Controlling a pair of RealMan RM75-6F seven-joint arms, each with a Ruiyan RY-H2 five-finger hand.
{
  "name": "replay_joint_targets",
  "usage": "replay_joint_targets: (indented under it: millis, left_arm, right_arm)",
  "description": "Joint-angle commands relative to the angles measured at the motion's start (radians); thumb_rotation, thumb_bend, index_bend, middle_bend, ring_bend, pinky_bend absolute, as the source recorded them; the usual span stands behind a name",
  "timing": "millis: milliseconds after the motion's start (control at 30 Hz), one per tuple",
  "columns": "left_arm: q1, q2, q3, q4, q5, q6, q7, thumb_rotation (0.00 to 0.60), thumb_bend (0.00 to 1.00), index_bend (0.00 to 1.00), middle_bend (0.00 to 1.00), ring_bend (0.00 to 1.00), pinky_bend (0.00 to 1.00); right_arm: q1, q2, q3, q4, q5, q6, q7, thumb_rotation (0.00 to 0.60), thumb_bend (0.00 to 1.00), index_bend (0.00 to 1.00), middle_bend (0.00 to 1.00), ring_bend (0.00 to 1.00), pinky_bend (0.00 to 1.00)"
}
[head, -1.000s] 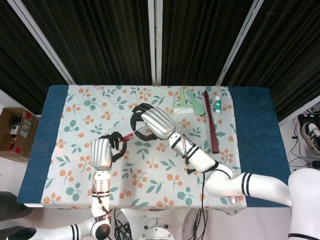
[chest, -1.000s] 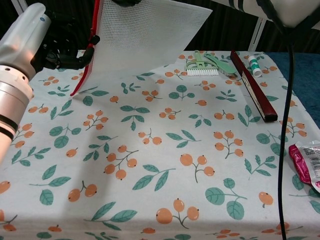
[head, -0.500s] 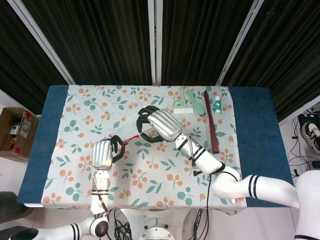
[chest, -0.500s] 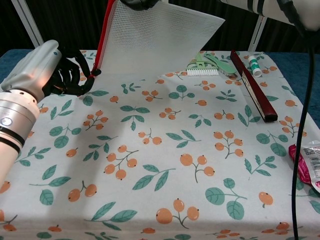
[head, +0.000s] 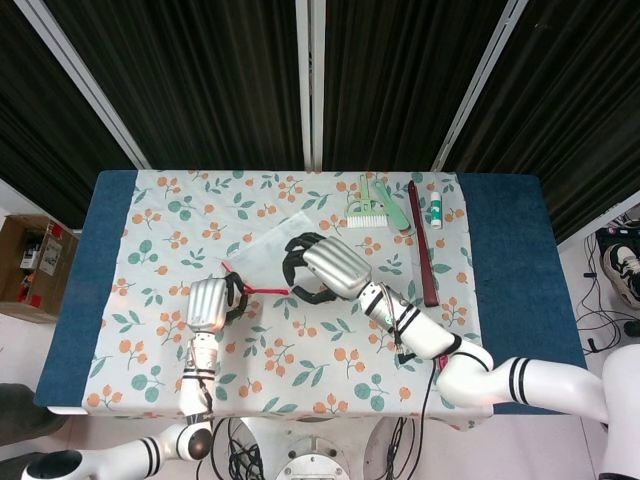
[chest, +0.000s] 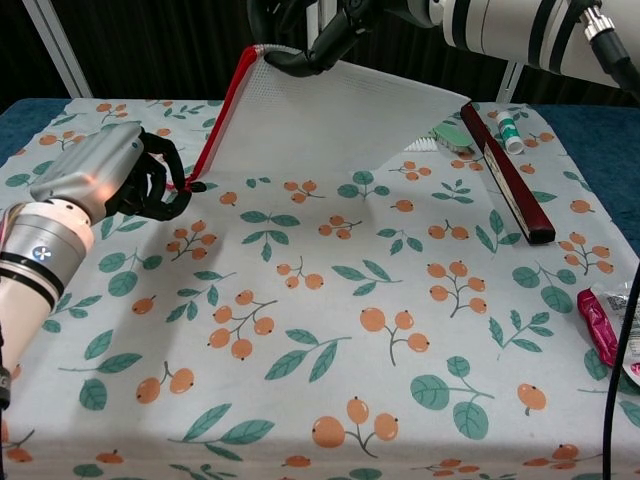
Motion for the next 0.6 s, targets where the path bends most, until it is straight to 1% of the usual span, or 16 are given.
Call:
replay_joint_targets:
  millis: [33,367,467,600]
  left_arm:
    - [-0.015,0.002,-0.009,0.031,-0.018,-0.029,0.008,0.600,0.48,0.71,0.76,0.69,0.69]
    - [-0.066,0.000,-0.052,0.147,-0.089,-0.125,0.026,0.600,0.49,0.71,0.76,0.69,0.69]
    - [-0.071,0.001,-0.059,0.174,-0.106,-0.137,0.027,0.600,0.49,0.71,0.76,0.69,0.69]
    - [-0.064,0.009,-0.057,0.178,-0.113,-0.134,0.014,0.600,0.49,0.71,0.76,0.69,0.69]
  right_arm:
    - [-0.007,0.008,-0.009,-0.011,-0.010,0.000,0.008,0.600,0.44,0.89,0.49,0.25,0.22]
    - [-0.032,0.053,-0.042,-0.062,-0.061,0.004,0.039,0.600,0.44,0.90,0.49,0.25,0.22]
    - [-0.045,0.077,-0.054,-0.081,-0.089,0.017,0.045,0.600,0.44,0.90,0.49,0.25,0.23]
    - [-0.064,0.114,-0.072,-0.114,-0.127,0.037,0.062,0.600,0.44,0.90,0.50,0.26,0.23]
